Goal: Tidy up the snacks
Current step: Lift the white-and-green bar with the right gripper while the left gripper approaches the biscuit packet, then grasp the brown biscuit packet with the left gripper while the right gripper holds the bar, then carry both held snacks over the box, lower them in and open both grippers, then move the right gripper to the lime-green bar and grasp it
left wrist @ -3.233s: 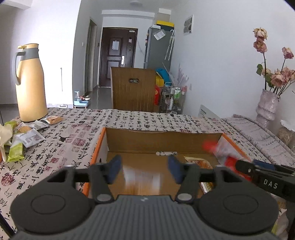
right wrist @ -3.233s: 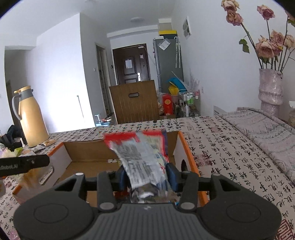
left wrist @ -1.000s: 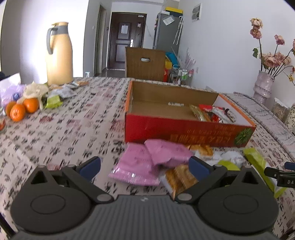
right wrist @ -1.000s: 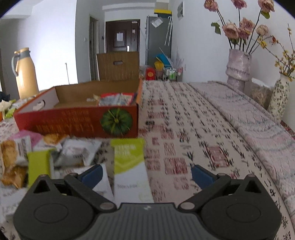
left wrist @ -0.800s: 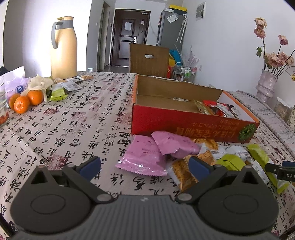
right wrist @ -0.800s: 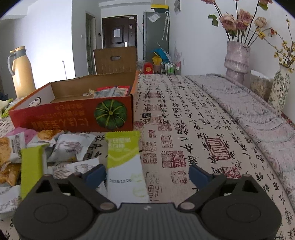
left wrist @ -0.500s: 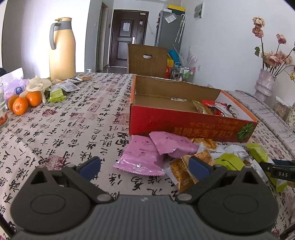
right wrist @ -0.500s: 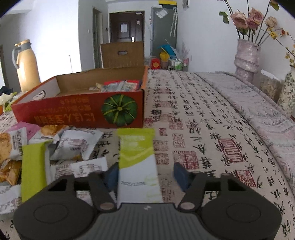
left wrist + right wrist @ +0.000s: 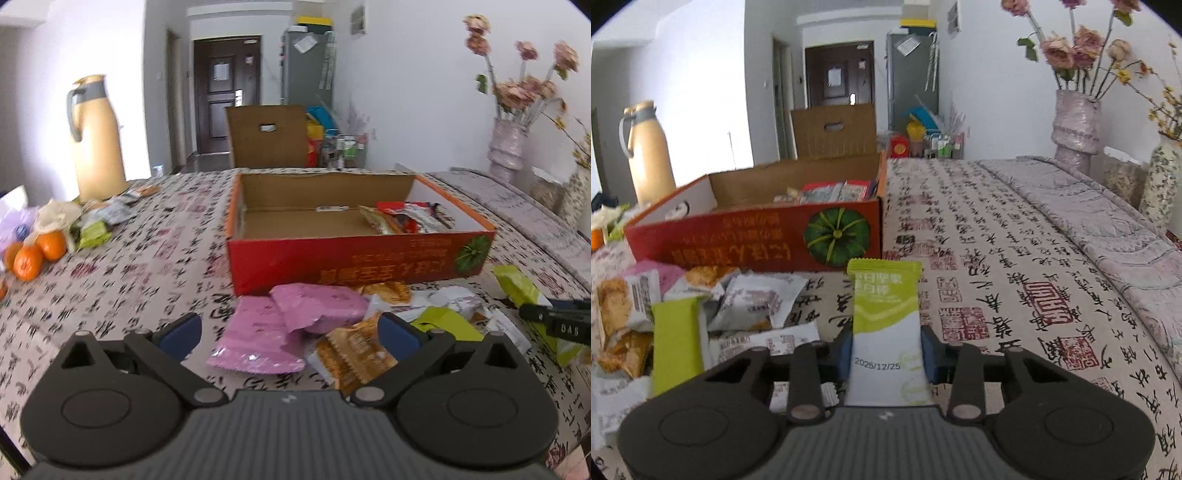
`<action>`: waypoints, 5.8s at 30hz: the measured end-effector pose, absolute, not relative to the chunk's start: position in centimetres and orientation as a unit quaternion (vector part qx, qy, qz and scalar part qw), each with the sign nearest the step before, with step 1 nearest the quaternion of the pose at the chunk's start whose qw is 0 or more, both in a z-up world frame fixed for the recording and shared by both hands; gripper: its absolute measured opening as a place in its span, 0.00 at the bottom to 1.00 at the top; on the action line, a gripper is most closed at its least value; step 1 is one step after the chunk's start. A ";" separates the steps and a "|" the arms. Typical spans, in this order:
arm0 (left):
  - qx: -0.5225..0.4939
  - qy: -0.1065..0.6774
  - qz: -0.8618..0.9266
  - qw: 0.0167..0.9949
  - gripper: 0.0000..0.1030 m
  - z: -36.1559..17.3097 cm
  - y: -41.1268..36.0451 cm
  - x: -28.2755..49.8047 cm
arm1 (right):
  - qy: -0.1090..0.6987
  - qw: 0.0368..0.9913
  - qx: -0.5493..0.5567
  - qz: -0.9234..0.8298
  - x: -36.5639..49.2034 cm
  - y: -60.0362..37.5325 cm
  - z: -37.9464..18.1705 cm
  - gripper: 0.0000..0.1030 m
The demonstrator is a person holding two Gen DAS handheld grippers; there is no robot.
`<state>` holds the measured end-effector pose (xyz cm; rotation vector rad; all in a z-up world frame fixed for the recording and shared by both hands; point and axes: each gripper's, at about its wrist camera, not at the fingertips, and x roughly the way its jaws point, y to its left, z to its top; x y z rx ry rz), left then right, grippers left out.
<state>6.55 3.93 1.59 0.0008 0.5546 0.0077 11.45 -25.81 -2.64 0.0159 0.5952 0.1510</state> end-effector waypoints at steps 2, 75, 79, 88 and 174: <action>0.015 0.272 -0.005 0.962 1.00 1.7 3.2 6.7 | 0.284 0.956 0.015 0.074 10.9 -26.0 -2.2 0.35; -0.001 0.165 -0.039 0.986 0.46 7.4 1.3 10.9 | 0.187 0.973 0.045 0.125 14.1 -22.2 3.9 0.35; -0.012 0.161 -0.027 0.986 0.46 8.0 1.8 12.6 | 0.182 0.974 0.040 0.132 16.4 -21.1 4.7 0.35; -0.016 0.164 -0.006 0.986 0.46 8.7 1.8 17.3 | 0.184 0.973 0.030 0.136 21.8 -19.2 5.7 0.35; -0.054 0.215 0.039 0.974 1.00 4.5 3.5 8.8 | 0.231 0.964 0.042 0.123 12.4 -20.9 2.5 1.00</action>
